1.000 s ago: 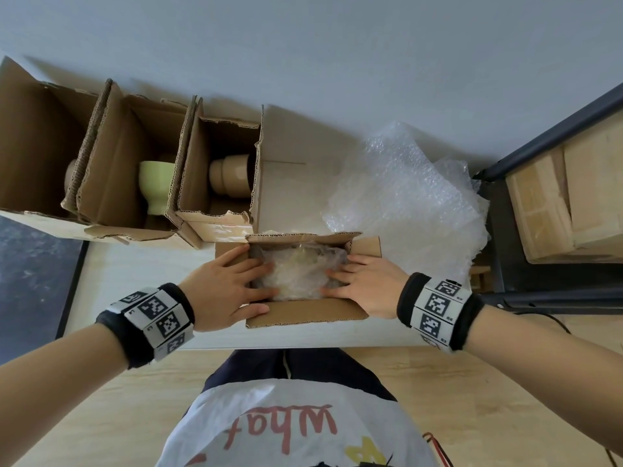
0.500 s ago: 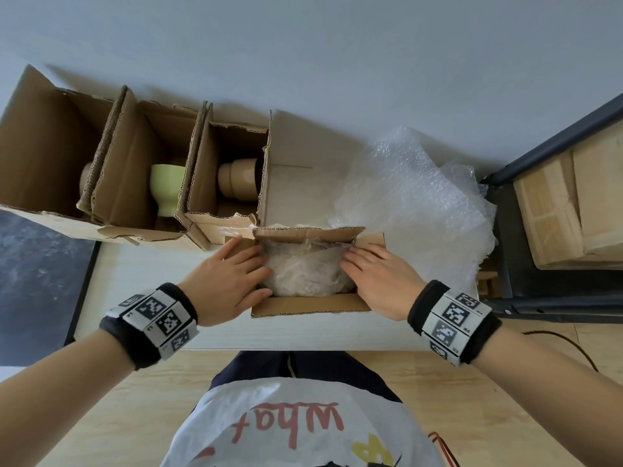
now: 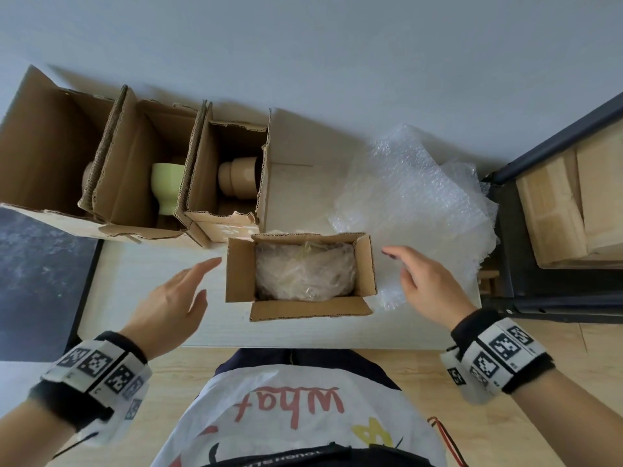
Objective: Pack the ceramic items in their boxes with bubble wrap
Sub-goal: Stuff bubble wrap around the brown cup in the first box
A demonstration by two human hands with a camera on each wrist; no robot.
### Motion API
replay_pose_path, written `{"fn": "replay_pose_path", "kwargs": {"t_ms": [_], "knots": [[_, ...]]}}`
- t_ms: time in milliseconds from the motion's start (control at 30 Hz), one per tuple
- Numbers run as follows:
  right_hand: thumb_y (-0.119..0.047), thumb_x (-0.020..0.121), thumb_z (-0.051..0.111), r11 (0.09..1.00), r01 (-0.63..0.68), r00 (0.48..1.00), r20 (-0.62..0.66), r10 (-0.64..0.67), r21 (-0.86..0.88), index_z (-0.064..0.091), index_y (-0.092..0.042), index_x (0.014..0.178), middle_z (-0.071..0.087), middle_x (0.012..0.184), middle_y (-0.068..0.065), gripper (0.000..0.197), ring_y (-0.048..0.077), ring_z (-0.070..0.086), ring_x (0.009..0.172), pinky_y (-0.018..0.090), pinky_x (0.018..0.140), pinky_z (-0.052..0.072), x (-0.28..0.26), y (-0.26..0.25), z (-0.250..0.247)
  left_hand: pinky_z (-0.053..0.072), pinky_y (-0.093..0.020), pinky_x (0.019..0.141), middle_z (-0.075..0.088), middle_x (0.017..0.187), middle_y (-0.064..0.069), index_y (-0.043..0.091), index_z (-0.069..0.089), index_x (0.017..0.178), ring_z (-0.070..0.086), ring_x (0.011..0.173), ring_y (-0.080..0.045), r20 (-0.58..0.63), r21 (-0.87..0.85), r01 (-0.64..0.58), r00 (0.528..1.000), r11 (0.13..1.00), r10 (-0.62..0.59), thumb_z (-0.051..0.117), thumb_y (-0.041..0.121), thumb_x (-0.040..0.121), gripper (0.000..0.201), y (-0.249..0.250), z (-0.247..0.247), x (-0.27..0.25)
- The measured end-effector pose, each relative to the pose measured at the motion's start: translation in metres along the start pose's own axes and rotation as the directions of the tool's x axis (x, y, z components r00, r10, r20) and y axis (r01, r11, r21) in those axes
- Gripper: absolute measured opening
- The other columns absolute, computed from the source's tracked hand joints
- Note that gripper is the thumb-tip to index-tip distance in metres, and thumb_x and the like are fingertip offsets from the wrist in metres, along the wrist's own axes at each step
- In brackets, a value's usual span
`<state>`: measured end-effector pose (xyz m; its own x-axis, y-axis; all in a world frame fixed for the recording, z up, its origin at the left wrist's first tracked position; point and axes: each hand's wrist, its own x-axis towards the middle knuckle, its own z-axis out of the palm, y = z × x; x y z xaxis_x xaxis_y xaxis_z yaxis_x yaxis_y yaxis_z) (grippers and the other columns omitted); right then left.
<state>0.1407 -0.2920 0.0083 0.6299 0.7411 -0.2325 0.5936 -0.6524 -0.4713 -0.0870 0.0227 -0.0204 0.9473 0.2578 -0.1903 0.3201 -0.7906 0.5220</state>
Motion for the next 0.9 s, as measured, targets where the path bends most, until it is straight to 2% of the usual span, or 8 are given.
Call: {"fn": "replay_pose_path", "kwargs": {"t_ms": [67,167,267,367,433,567,667,900], "knots": [[0.004,0.090,0.048,1.000,0.013,0.998,0.062,-0.014,0.014,0.041,-0.015,0.140,0.050,0.138,-0.001,0.054,0.001,0.058,0.094,0.010,0.078,0.042,-0.004,-0.002,0.010,0.040,-0.031,0.097,0.050,0.140,-0.005,0.025,0.028,0.146,0.052,0.123,-0.024,0.075,-0.080,0.005,0.997,0.997,0.001,0.049,0.002,0.091,0.063,0.004,0.007,-0.004],[0.010,0.084,0.049,0.998,0.063,0.996,0.060,-0.063,0.003,0.042,-0.014,0.140,0.042,0.145,0.000,0.061,0.014,0.046,0.128,0.022,0.103,0.040,-0.008,-0.010,0.021,0.041,-0.030,0.097,0.045,0.144,-0.003,0.032,0.020,0.148,0.052,0.124,-0.023,0.107,-0.135,-0.037,0.993,0.990,0.052,0.045,-0.004,0.089,0.073,0.017,0.010,-0.003],[0.014,0.074,0.054,0.962,0.237,0.965,-0.078,-0.249,-0.136,0.060,-0.006,0.124,0.053,0.134,0.011,0.054,0.025,0.055,0.116,0.032,0.098,0.044,-0.001,-0.026,0.023,0.043,-0.039,0.100,0.034,0.150,-0.005,0.024,0.036,0.143,0.043,0.132,-0.026,0.067,-0.123,-0.126,0.989,0.984,0.135,0.043,-0.009,0.086,0.066,0.029,0.010,-0.001],[0.008,0.084,0.051,0.858,0.457,0.887,0.189,-0.421,-0.234,0.057,-0.014,0.128,0.054,0.134,0.013,0.050,0.027,0.055,0.117,0.038,0.096,0.048,0.013,-0.047,0.025,0.030,-0.047,0.111,0.022,0.155,-0.010,0.015,0.051,0.134,0.024,0.142,-0.027,0.039,0.048,-0.216,0.976,0.975,0.215,0.034,0.017,0.094,0.044,0.036,0.008,0.000],[0.001,0.092,0.044,0.812,0.511,0.824,0.430,-0.369,-0.283,0.041,-0.024,0.141,0.040,0.146,0.008,0.056,0.023,0.041,0.130,0.037,0.106,0.037,0.023,-0.054,0.029,0.014,-0.045,0.117,0.024,0.155,-0.010,0.017,0.052,0.135,0.017,0.145,-0.025,0.147,0.206,-0.340,0.938,0.917,0.315,0.025,0.035,0.099,0.049,0.042,0.007,0.005],[-0.009,0.094,0.045,0.763,0.535,0.779,0.561,-0.281,-0.362,0.029,-0.032,0.146,0.024,0.154,0.002,0.060,0.021,0.025,0.139,0.041,0.113,0.025,0.041,-0.057,0.032,0.001,-0.043,0.118,0.023,0.155,-0.002,0.025,0.036,0.145,0.020,0.143,-0.021,0.483,0.411,-0.522,0.820,0.747,0.307,0.004,0.054,0.096,0.065,0.061,0.014,0.027],[-0.018,0.095,0.046,0.707,0.576,0.749,0.612,-0.256,-0.410,0.031,-0.036,0.145,0.024,0.152,0.002,0.055,0.022,0.027,0.136,0.041,0.107,0.031,0.049,-0.059,0.035,-0.003,-0.040,0.117,0.008,0.159,0.005,0.030,0.028,0.147,0.009,0.146,-0.018,0.542,0.416,-0.507,0.805,0.754,0.242,-0.009,0.060,0.088,0.076,0.061,0.025,0.044],[-0.029,0.100,0.036,0.557,0.659,0.689,0.702,-0.178,-0.506,0.013,-0.044,0.148,0.011,0.157,0.005,0.055,0.023,0.016,0.142,0.043,0.113,0.022,0.057,-0.060,0.037,0.001,-0.035,0.116,0.011,0.159,0.009,0.036,0.036,0.141,0.009,0.146,-0.014,0.604,0.294,-0.556,0.738,0.777,0.300,0.004,0.060,0.092,0.063,0.052,0.022,0.056]]}}
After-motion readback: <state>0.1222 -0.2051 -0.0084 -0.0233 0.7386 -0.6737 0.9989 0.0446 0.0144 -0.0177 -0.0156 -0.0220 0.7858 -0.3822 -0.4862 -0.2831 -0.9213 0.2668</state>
